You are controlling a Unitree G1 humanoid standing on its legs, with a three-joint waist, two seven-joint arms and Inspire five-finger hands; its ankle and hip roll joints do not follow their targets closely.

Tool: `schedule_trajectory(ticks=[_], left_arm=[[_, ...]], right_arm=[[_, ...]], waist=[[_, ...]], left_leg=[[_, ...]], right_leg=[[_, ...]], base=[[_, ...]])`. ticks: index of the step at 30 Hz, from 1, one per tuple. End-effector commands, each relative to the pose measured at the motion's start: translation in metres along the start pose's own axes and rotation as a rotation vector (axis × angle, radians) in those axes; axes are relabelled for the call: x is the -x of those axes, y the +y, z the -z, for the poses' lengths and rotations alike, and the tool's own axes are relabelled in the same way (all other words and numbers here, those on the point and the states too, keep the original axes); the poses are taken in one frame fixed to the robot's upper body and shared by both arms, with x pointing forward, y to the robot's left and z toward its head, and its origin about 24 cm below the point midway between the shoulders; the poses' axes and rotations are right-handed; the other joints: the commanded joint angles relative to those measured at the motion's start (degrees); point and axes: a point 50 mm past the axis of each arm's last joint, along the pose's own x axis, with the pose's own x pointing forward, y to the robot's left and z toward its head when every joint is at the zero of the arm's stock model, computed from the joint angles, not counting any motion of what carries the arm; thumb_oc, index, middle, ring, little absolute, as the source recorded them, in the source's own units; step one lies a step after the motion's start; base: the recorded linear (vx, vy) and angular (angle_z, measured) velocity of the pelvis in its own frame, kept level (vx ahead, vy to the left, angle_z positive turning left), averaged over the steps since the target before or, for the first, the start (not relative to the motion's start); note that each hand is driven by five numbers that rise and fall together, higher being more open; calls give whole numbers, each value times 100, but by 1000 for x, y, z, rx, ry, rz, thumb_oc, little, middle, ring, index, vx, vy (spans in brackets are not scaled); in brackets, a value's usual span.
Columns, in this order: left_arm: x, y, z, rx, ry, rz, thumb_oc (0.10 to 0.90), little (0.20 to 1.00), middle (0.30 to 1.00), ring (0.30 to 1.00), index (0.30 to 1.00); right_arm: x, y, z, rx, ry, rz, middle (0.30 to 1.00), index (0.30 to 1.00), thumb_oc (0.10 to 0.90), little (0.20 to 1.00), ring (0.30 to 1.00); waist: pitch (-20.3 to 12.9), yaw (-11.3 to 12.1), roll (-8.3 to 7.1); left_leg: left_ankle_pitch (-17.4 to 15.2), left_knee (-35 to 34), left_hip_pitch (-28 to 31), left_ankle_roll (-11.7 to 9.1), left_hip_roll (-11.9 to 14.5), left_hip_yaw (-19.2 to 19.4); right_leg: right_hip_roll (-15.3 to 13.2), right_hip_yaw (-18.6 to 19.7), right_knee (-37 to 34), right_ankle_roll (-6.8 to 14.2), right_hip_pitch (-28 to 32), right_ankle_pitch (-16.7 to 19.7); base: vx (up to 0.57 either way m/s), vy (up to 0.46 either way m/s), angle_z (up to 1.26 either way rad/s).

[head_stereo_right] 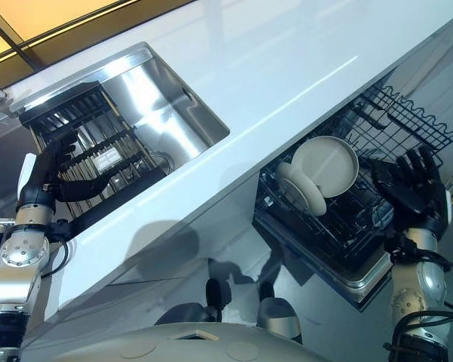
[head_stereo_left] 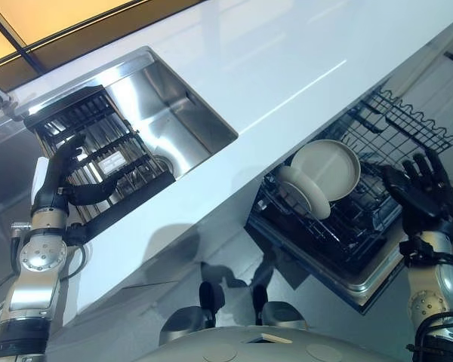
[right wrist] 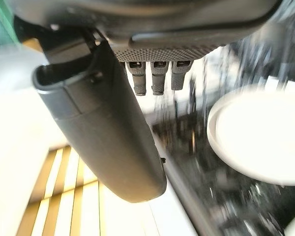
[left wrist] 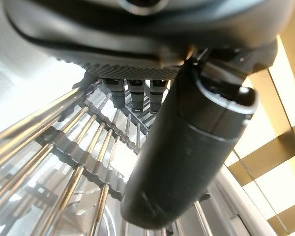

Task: Pick up plates and place into dishwasher.

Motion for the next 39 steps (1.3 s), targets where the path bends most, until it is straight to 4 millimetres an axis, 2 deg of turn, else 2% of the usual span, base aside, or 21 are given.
schedule_trajectory(ticks=[1, 5, 11, 17, 21, 25, 28, 29, 32, 33, 36, 39], left_arm=[[-9, 24, 1, -25, -18, -110, 800, 900, 900, 900, 900], [-14, 19, -4, -23, -21, -106, 800, 900, 900, 900, 900], [-20, 18, -9, -23, -30, -95, 800, 900, 900, 900, 900], [-25, 12, -14, -20, -42, -66, 800, 900, 900, 900, 900], [-26, 5, -17, -21, -46, -46, 800, 900, 900, 900, 900], [-27, 0, -21, -23, -51, -27, 800, 900, 900, 900, 900], [-26, -4, -21, -23, -54, -16, 800, 900, 900, 900, 900], [-25, -8, -21, -23, -55, -10, 800, 900, 900, 900, 900], [-26, -16, -22, -21, -56, 2, 800, 900, 900, 900, 900], [-27, -17, -22, -20, -56, 4, 800, 900, 900, 900, 900], [-29, -25, -24, -16, -59, 24, 800, 900, 900, 900, 900], [-33, -32, -27, -17, -60, 45, 800, 900, 900, 900, 900]], right_arm=[[-11, 8, -27, -89, -171, 50, 900, 900, 800, 900, 900], [-12, 2, -5, -77, -88, 142, 900, 900, 800, 900, 900], [-9, -5, 29, -59, 75, 166, 900, 900, 800, 900, 900], [-13, -14, 50, -14, 185, 255, 900, 900, 800, 900, 900], [-15, -8, 60, -20, 248, 238, 900, 900, 800, 900, 900], [-19, 15, 68, -149, 310, 97, 900, 900, 800, 900, 900], [-21, 54, 67, -271, 331, -129, 900, 900, 800, 900, 900], [-21, 79, 62, -351, 320, -263, 900, 900, 800, 900, 900], [-22, 116, 50, -460, 291, -461, 900, 900, 800, 900, 900], [-22, 120, 47, -472, 284, -486, 900, 900, 800, 900, 900], [-21, 155, 31, -536, 244, -650, 900, 900, 800, 900, 900], [-23, 186, 14, -525, 190, -756, 900, 900, 800, 900, 900]], waist=[[-317, -35, -2], [-283, -2, 28], [-251, 67, 36], [-208, 186, 59], [-186, 259, 69], [-174, 349, 79], [-159, 416, 76], [-170, 462, 73], [-195, 544, 63], [-196, 556, 62], [-218, 667, 55], [-250, 783, 40]], left_leg=[[-827, 268, 25, 159, -316, 174], [-803, 257, 34, 158, -319, 124], [-779, 261, 16, 148, -332, 30], [-754, 259, 3, 135, -349, -64], [-746, 260, 17, 131, -359, -136], [-730, 255, 30, 130, -370, -231], [-716, 254, 34, 132, -370, -299], [-706, 239, 32, 130, -370, -334], [-698, 212, 36, 122, -381, -406], [-696, 206, 39, 121, -382, -412], [-691, 197, 49, 117, -399, -467], [-697, 226, 40, 112, -419, -515]], right_leg=[[239, -64, 722, 415, -669, -227], [242, -81, 731, 384, -643, -235], [240, -123, 738, 353, -617, -250], [238, -171, 735, 343, -602, -237], [231, -201, 722, 331, -562, -230], [220, -256, 693, 311, -506, -228], [207, -317, 667, 289, -466, -232], [207, -348, 635, 276, -445, -234], [205, -401, 578, 266, -402, -246], [203, -411, 565, 266, -393, -244], [187, -477, 493, 267, -337, -231], [168, -536, 414, 253, -273, -213]], base=[[0, 0, 0], [0, 0, 0], [10, -11, 2], [5, -7, 3], [8, -3, 1], [20, -12, 7], [15, -11, 7], [11, -9, 5], [13, -2, 6], [11, 5, 14], [18, 7, 16], [36, 3, 6]])
